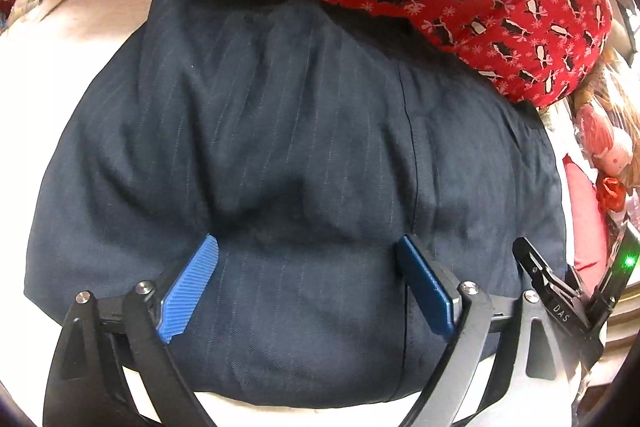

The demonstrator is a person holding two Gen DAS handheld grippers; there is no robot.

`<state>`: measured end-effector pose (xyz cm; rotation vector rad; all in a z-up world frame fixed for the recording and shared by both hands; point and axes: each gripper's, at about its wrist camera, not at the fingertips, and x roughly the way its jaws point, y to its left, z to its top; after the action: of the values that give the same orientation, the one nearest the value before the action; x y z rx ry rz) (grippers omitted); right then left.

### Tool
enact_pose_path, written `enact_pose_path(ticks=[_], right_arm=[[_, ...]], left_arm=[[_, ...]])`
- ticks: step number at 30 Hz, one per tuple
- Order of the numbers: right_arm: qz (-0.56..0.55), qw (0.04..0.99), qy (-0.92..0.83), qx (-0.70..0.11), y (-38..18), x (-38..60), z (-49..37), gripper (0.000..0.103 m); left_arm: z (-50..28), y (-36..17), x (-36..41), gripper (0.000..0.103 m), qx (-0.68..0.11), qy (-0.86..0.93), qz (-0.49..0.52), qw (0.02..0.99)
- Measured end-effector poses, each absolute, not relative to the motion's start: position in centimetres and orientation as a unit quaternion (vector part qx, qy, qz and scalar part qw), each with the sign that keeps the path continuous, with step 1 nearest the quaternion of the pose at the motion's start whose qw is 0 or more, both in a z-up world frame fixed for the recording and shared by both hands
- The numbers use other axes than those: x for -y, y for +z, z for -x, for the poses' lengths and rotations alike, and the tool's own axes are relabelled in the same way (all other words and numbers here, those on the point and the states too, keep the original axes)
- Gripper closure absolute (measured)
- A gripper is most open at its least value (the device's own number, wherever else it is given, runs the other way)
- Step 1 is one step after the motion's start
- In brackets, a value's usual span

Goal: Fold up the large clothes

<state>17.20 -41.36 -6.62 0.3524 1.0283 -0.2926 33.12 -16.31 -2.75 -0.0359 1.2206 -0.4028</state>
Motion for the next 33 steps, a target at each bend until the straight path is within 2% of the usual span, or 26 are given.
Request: enact_pose_path(ticks=[3, 7, 10, 14, 17, 18, 20, 23, 25, 28, 29, 31, 33], right_arm=[[-0.147, 0.836, -0.173, -0.499, -5.3, 41.0, -17.4, 0.003], [-0.135, 0.877, -0.214, -0.408, -0.5, 40.3, -17.1, 0.003], [-0.12, 0.898, -0.172, -0.386, 1.4, 38.2, -19.2, 0.003], [-0.098, 0.898, -0.136, -0.408, -0.3, 36.1, -22.2, 0.003], [-0.095, 0.855, -0.129, -0.493, -5.7, 36.0, -24.9, 0.0], [-0.065, 0.853, -0.133, -0.5, -7.0, 35.4, -25.1, 0.001], [-0.014, 0.866, -0.15, -0.477, -6.8, 33.9, -25.1, 0.001], [-0.026, 0.868, -0.15, -0.473, -6.7, 34.0, -25.2, 0.001], [-0.028, 0.87, -0.15, -0.469, -6.8, 34.1, -24.4, 0.001], [-0.027, 0.873, -0.152, -0.463, -6.6, 33.6, -24.4, 0.001], [-0.029, 0.874, -0.152, -0.462, -6.6, 33.8, -24.2, 0.001], [-0.031, 0.875, -0.151, -0.46, -6.8, 34.1, -23.6, 0.001], [-0.032, 0.875, -0.151, -0.459, -6.9, 34.3, -23.7, 0.001]], left_arm=[[-33.5, -1.0, 15.0, 0.012, -0.569, -0.203, 0.038, 0.796], [-35.1, 2.9, 10.7, 0.012, -0.516, -0.192, 0.084, 0.831], [-38.1, 3.7, 7.0, 0.012, -0.52, -0.159, 0.121, 0.831], [-41.6, 1.5, 3.3, 0.012, -0.565, -0.14, 0.177, 0.793], [-42.9, -0.9, 1.9, 0.012, -0.593, -0.133, 0.206, 0.767], [-43.3, -1.7, 1.6, 0.012, -0.602, -0.137, 0.217, 0.756], [-43.8, -2.9, 1.6, 0.012, -0.615, -0.149, 0.234, 0.738], [-43.9, -5.0, 2.3, 0.011, -0.641, -0.165, 0.241, 0.709], [-43.1, -4.5, 3.4, 0.005, -0.634, -0.188, 0.218, 0.718], [-41.9, -4.6, 5.8, 0.005, -0.652, -0.259, 0.221, 0.678], [-41.3, -4.1, 6.4, 0.008, -0.644, -0.257, 0.201, 0.692], [-40.1, -3.0, 7.4, 0.03, -0.626, -0.256, 0.168, 0.717], [-39.3, -2.3, 7.5, 0.066, -0.616, -0.253, 0.176, 0.725]])
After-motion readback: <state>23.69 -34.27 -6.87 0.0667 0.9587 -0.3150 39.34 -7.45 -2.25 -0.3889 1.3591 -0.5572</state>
